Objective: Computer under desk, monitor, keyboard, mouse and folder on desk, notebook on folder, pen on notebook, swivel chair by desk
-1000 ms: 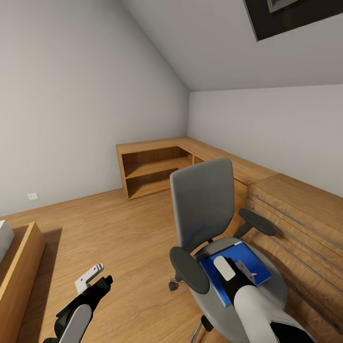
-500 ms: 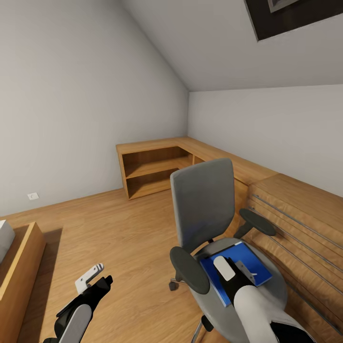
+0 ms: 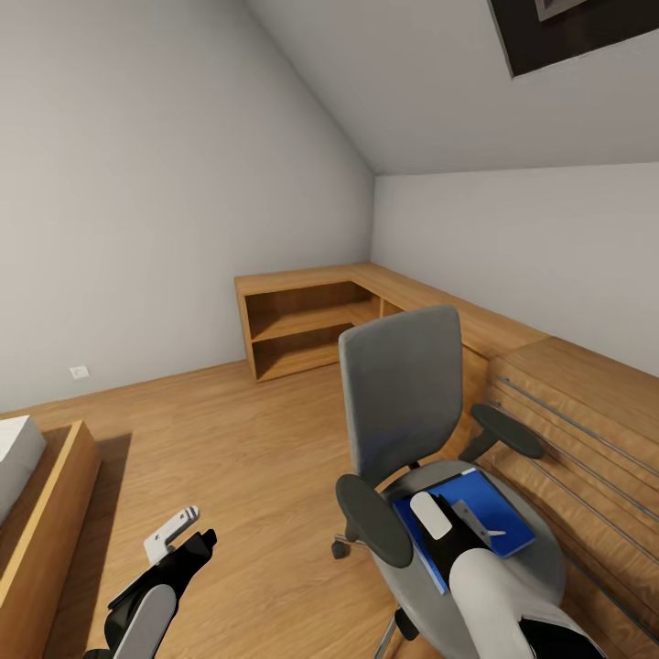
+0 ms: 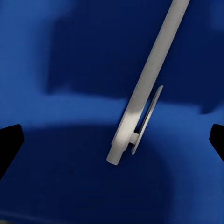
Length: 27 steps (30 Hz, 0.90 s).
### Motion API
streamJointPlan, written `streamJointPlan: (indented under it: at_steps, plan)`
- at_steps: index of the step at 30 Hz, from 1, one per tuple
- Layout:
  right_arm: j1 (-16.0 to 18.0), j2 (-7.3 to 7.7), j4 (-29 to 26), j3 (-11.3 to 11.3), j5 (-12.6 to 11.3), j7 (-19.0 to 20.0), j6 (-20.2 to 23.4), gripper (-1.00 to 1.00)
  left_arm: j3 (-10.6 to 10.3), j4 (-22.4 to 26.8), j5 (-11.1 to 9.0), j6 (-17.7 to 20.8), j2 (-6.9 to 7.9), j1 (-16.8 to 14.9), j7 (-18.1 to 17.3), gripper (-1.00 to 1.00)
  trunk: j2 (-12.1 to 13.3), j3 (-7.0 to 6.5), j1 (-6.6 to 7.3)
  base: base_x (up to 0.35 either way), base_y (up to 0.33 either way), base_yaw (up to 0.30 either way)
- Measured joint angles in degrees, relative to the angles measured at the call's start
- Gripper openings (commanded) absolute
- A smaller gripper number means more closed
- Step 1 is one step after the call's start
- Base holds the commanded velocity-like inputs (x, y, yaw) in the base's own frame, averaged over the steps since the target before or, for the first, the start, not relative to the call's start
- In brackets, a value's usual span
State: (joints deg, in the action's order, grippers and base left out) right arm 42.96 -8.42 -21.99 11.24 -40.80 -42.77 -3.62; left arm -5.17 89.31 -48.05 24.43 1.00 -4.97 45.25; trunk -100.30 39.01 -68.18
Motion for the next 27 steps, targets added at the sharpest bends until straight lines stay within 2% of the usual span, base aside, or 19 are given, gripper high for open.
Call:
streamJointPlan:
  at_steps: [22,27]
  plan:
    - [0.0,0.08,0.0,-0.1,0.2,0.0,-0.2,1.0,0.0,0.0,0.0,0.0,0.0,0.0,0.0,1.0,0.0,0.0,0.0,0.0,0.0,0.001]
    - [0.0,0.09,0.1,-0.2,0.4,-0.1,-2.8,1.0,0.0,0.0,0.0,0.0,0.0,0.0,0.0,1.0,0.0,0.0,0.0,0.0,0.0,0.0]
